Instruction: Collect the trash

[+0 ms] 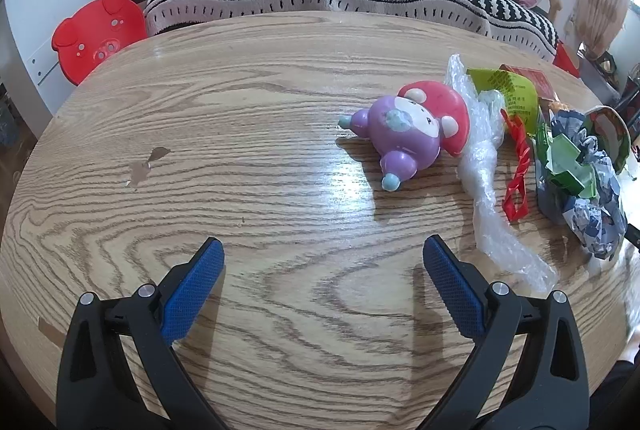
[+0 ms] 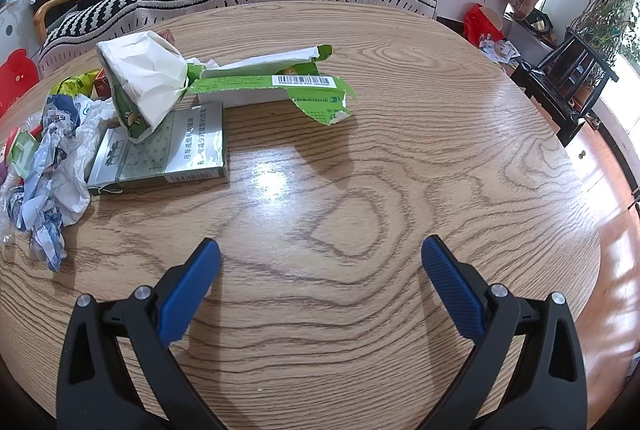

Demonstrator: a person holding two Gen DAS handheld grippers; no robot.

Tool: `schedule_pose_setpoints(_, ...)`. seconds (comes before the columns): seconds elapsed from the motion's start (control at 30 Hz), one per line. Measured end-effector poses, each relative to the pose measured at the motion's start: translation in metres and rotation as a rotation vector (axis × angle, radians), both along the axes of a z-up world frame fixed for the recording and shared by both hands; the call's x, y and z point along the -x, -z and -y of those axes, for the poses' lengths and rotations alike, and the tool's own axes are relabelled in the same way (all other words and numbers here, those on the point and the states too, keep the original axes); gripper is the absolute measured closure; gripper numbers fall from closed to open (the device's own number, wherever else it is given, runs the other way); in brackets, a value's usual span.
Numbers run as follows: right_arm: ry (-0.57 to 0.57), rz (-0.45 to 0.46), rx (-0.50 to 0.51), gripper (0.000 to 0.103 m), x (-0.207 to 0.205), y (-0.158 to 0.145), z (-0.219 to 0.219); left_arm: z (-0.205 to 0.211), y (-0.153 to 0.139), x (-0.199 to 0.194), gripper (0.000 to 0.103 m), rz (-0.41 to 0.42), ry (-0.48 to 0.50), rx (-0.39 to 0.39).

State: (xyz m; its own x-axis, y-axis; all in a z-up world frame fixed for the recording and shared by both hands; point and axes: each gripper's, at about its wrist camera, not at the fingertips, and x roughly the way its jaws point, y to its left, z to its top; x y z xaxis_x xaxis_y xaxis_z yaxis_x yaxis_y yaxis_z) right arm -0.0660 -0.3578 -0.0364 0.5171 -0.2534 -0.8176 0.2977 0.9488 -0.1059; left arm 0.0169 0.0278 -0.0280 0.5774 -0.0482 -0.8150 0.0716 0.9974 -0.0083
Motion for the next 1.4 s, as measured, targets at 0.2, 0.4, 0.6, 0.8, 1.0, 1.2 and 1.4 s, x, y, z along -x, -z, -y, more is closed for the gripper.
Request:
schedule_pose_setpoints(0.2,-0.019,0.021,0.005,0.005,-0.001,0.001,-0.002,0.0,0.003,0.0,0.006,-0.013,0.009,-0.002)
schedule_pose_setpoints(0.4,-0.116,0.045,0.054,0.006,-0.006,0.002,-0.002,0.003,0.005,0.0,0.006,0.006,0.062,-0.031)
schedule_pose_setpoints(0.6,-0.318,0.016,0.019,0.005,-0.023,0.001,0.009,0.002,0.004,0.001,0.006,0.006,0.066,-0.03)
schedule_pose_setpoints(0.8,-0.434,-0.115,-0.041,0.006,-0.055,-0.003,0.039,0.005,0.002,-0.003,0.006,0.009,0.101,-0.034)
schedule_pose_setpoints(1.0,-0.542,-0.045,0.168,0.006,-0.082,-0.027,0.04,0.015,-0.016,-0.027,0.006,0.009,0.224,-0.035)
schedule_pose_setpoints(1.2,-0.713,-0.096,0.306,0.007,-0.115,-0.022,0.015,0.045,-0.02,-0.054,0.006,0.009,0.386,-0.193)
schedule_pose_setpoints(1.4,-0.777,-0.113,0.286,0.046,-0.134,-0.013,0.002,0.062,-0.01,-0.066,0.006,0.074,0.492,-0.4)
